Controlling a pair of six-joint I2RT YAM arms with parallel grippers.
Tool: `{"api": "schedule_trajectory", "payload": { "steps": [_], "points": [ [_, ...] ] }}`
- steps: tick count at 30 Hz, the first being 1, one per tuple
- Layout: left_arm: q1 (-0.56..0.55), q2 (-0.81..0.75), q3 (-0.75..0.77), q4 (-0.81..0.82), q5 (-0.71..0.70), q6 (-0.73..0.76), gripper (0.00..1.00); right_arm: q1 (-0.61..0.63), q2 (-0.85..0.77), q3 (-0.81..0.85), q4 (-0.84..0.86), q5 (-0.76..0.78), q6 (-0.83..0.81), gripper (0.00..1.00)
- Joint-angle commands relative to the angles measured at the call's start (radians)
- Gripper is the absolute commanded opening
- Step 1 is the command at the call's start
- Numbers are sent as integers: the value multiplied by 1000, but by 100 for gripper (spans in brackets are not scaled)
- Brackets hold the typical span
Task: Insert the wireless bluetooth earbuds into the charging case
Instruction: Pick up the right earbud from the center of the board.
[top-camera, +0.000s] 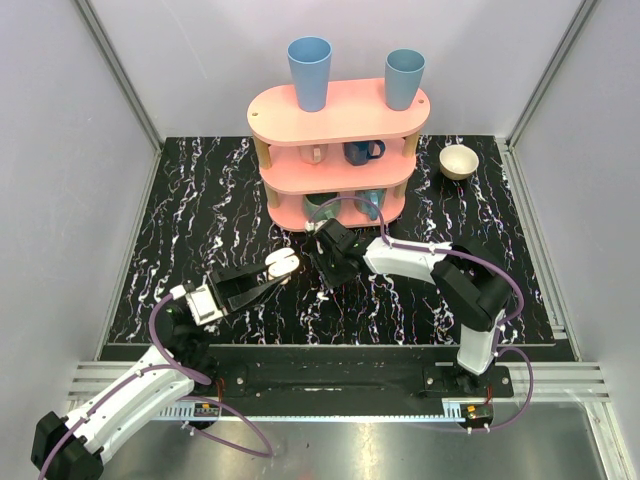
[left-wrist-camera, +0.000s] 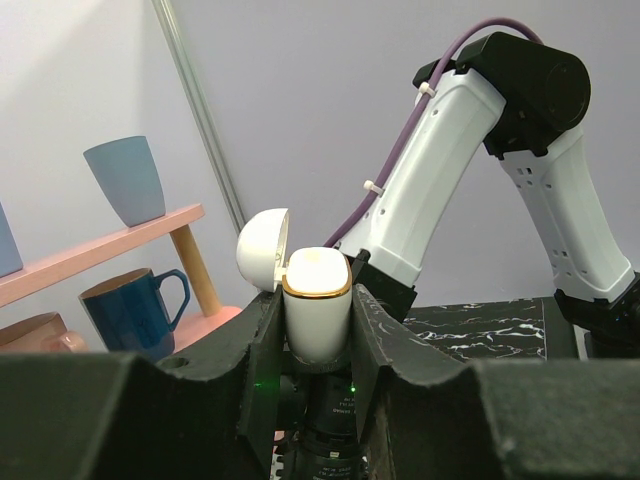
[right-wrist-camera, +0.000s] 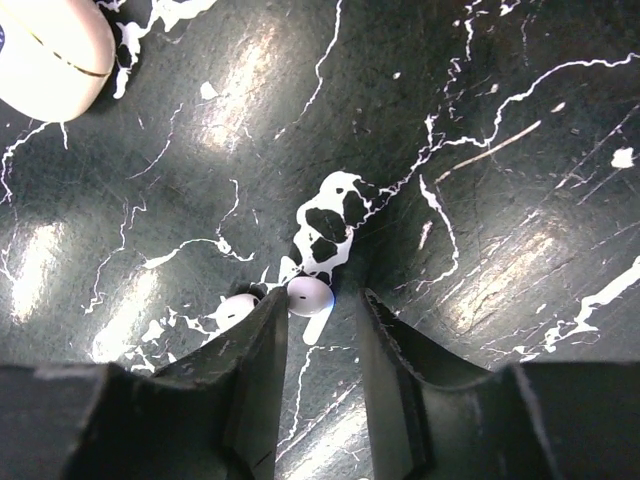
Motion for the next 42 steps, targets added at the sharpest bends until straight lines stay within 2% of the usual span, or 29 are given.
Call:
{"api": "schedule_trajectory", "payload": {
  "steps": [1, 6, 42],
  "points": [
    [-4, 0, 15, 37, -23, 5, 0, 6, -5, 40, 2, 34, 10, 43],
    [-4, 1, 17, 37, -21, 4, 0, 6, 6, 45, 11, -3, -13, 44],
    [-4, 3, 20, 31, -23, -2, 0, 16, 41, 74, -33, -6, -47, 41]
  ]
}}
